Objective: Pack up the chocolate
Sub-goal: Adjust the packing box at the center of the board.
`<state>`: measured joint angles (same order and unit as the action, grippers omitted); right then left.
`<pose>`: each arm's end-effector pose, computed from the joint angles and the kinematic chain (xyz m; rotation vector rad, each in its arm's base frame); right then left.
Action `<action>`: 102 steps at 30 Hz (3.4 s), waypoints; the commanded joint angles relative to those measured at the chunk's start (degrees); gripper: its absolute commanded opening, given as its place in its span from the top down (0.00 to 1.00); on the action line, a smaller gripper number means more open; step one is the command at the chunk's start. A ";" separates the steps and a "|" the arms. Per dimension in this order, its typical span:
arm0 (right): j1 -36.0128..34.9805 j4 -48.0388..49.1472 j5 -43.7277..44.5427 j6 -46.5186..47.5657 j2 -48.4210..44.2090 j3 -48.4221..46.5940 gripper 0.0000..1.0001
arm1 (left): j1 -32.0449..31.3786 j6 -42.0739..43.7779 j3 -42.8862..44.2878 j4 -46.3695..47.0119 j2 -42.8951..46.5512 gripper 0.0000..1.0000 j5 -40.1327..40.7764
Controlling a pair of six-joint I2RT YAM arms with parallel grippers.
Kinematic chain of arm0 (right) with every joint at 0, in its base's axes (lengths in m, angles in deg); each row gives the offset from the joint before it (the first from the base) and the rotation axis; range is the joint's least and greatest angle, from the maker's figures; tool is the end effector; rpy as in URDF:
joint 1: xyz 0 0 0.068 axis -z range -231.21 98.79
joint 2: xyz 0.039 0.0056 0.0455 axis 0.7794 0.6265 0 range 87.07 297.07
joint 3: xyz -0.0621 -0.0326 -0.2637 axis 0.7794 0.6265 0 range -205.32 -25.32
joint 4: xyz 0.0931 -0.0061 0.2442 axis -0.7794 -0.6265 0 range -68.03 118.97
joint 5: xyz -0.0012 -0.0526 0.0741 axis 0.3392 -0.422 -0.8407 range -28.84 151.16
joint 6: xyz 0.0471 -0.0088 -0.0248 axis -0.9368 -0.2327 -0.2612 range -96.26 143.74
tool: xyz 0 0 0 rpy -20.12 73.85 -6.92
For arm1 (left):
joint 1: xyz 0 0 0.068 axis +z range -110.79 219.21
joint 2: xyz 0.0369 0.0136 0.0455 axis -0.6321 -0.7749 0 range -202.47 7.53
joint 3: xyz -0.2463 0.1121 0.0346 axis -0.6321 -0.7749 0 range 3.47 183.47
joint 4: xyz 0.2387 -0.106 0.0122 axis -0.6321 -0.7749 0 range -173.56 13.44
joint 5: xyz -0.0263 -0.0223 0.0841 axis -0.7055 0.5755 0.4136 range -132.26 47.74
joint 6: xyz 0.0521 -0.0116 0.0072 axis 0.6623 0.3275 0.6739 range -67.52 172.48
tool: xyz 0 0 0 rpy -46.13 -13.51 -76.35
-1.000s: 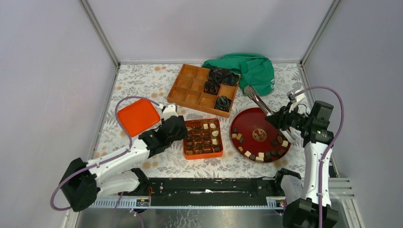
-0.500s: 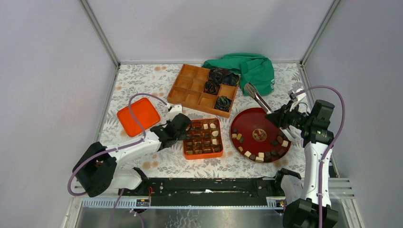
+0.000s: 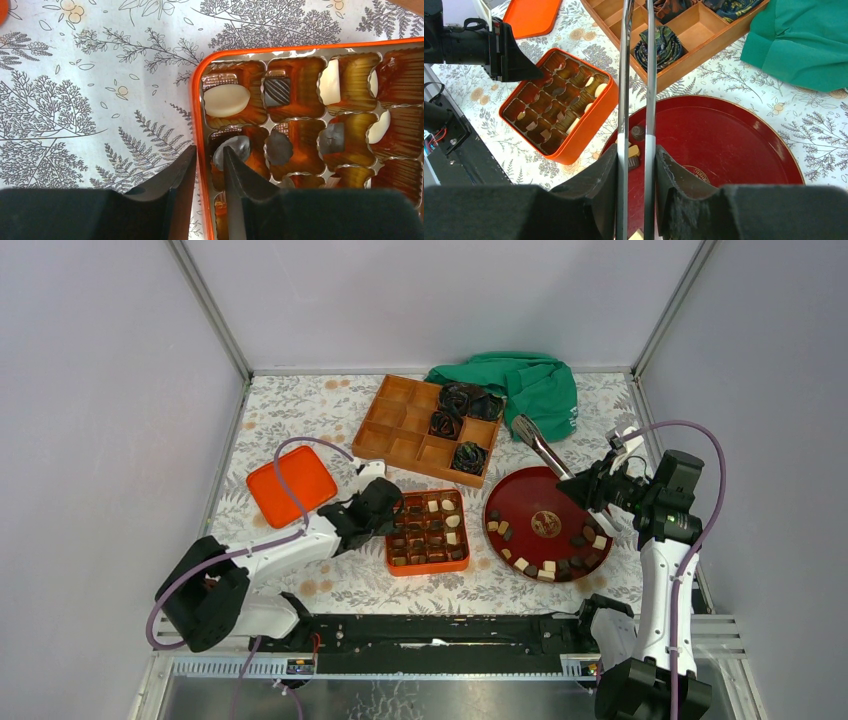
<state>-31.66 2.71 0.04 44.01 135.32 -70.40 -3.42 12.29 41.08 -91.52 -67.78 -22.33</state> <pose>0.1720 -0.0281 0.3121 -0.6160 1.7504 0.6251 0.1912 -0.1596 0.1812 -0.0924 2.4255 -0.2223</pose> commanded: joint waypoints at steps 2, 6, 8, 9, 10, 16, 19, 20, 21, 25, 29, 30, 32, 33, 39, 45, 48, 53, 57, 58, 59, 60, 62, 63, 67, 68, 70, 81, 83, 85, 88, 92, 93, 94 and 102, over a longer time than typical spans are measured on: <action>0.22 2.27 -3.06 -0.32 -0.34 -0.54 0.66 | 0.38 -0.07 1.31 2.59 -1.51 0.72 0.09; 0.22 2.03 -3.11 -0.23 -0.35 -0.69 0.66 | 0.49 0.34 2.53 2.29 -2.62 0.86 0.34; 0.22 1.80 -3.28 -0.16 -0.24 -0.88 0.66 | 0.47 0.74 3.07 1.62 -2.57 0.93 0.82; 0.22 1.68 -3.36 -0.15 -0.19 -1.01 0.66 | 0.47 1.06 3.24 1.41 -2.27 0.97 1.01; 0.22 1.59 -3.43 -0.10 -0.11 -1.14 0.66 | 0.45 1.34 3.40 1.07 -1.77 1.00 1.37; 0.22 -0.99 -3.81 1.39 0.74 -2.71 0.66 | 0.08 4.87 2.20 3.55 8.38 1.00 6.36; 0.22 -2.17 -4.00 2.21 1.54 -3.61 0.66 | -0.73 8.90 -1.56 10.87 16.42 1.00 8.66; 0.22 -2.47 -4.00 2.42 1.80 -3.81 0.66 | -1.23 10.17 -3.25 13.94 18.90 1.00 9.57; 0.22 -2.74 -4.08 2.63 2.07 -4.10 0.66 | -1.82 11.65 -4.71 17.35 21.59 1.00 10.36; 0.22 -3.56 -3.87 3.25 3.18 -4.94 0.66 | -6.59 20.58 -11.15 30.86 30.26 1.00 13.57; 0.22 -4.46 -3.32 3.98 4.18 -5.86 0.66 | -11.06 29.01 -16.20 41.83 36.41 1.00 15.33; 0.22 -4.65 -3.14 4.14 4.33 -5.94 0.66 | -12.01 30.83 -17.03 43.82 37.47 1.00 15.40; 0.22 -4.88 -2.60 4.52 4.63 -6.05 0.66 | -13.77 33.72 -18.53 46.81 39.71 1.00 15.54; 0.22 -5.04 -2.35 4.70 4.78 -6.11 0.66 | -14.68 35.00 -18.98 47.77 40.44 1.00 15.63; 0.20 -5.85 -1.27 5.51 5.97 -6.57 0.66 | -19.81 42.13 -19.72 49.82 41.98 1.00 16.48; 0.22 -6.69 -0.20 6.26 6.98 -7.04 0.66 | -22.84 46.51 -20.78 52.93 40.23 1.00 19.03; 0.22 -6.86 0.24 6.44 7.16 -7.04 0.65 | -23.48 47.93 -21.12 54.27 39.65 1.00 19.49; 0.22 -7.04 0.83 6.83 7.30 -6.87 0.65 | -24.59 50.10 -21.36 55.97 38.30 1.00 20.28; 0.22 -7.20 1.18 6.99 7.47 -6.86 0.65 | -25.42 52.01 -22.02 58.02 37.63 1.00 20.81; 0.22 -7.23 1.25 7.05 7.54 -6.86 0.65 | -25.60 52.42 -22.07 58.25 37.42 1.00 20.85; 0.22 -7.23 1.27 7.12 7.60 -6.86 0.65 | -25.71 52.77 -22.01 58.38 37.23 1.00 20.92; 0.22 -7.27 1.31 7.15 7.64 -6.91 0.65 | -25.89 53.08 -22.04 58.45 36.98 1.00 21.13; 0.22 -7.31 1.36 7.18 7.80 -6.86 0.65 | -26.06 53.45 -22.00 58.47 36.49 1.00 21.50; 0.22 -7.31 1.43 7.22 7.88 -6.86 0.65 | -26.17 53.65 -22.00 58.43 36.20 1.00 21.74; 0.22 -7.51 1.46 7.34 8.09 -6.86 0.65 | -26.41 53.89 -21.93 58.14 35.43 1.00 22.66; 0.22 -7.56 1.48 7.40 8.09 -6.86 0.65 | -26.43 53.89 -21.96 58.11 35.32 1.00 22.89; 0.22 -7.54 1.53 7.37 8.09 -6.86 0.65 | -26.45 53.62 -21.87 57.77 35.24 1.00 23.28; 0.22 -7.50 1.55 7.48 8.01 -6.86 0.65 | -23.31 18.20 -11.61 21.91 32.18 1.00 27.74; 0.22 -7.36 1.23 7.47 7.79 -6.81 0.65 | -18.64 6.67 -9.87 13.58 31.60 1.00 20.01; 0.22 -7.24 1.14 7.44 7.57 -6.61 0.64 | -11.78 -1.64 -9.28 8.31 29.93 1.00 10.84; 0.22 -7.14 0.55 7.41 7.39 -6.64 0.65 | -4.94 -7.73 -8.19 3.67 25.14 1.00 3.28; 0.23 -7.23 -0.40 7.37 7.23 -6.86 0.65 | -0.46 -9.86 -2.76 -2.57 17.05 1.00 2.36; 0.22 -7.23 -0.55 7.37 7.10 -6.80 0.65 | 0.03 -9.79 -1.24 -4.08 14.73 1.00 2.69; 0.25 -7.19 -0.72 7.33 6.90 -6.67 0.65 | 0.46 -9.59 0.19 -5.34 12.99 1.00 2.90; 0.22 -6.83 -0.89 7.14 5.31 -5.73 0.64 | 2.24 -10.44 1.88 -4.77 7.45 0.76 3.66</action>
<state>-31.66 -5.44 1.68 50.92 142.47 -74.33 -2.31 5.78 40.03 -99.44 -60.04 -18.22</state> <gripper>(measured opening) 0.360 0.127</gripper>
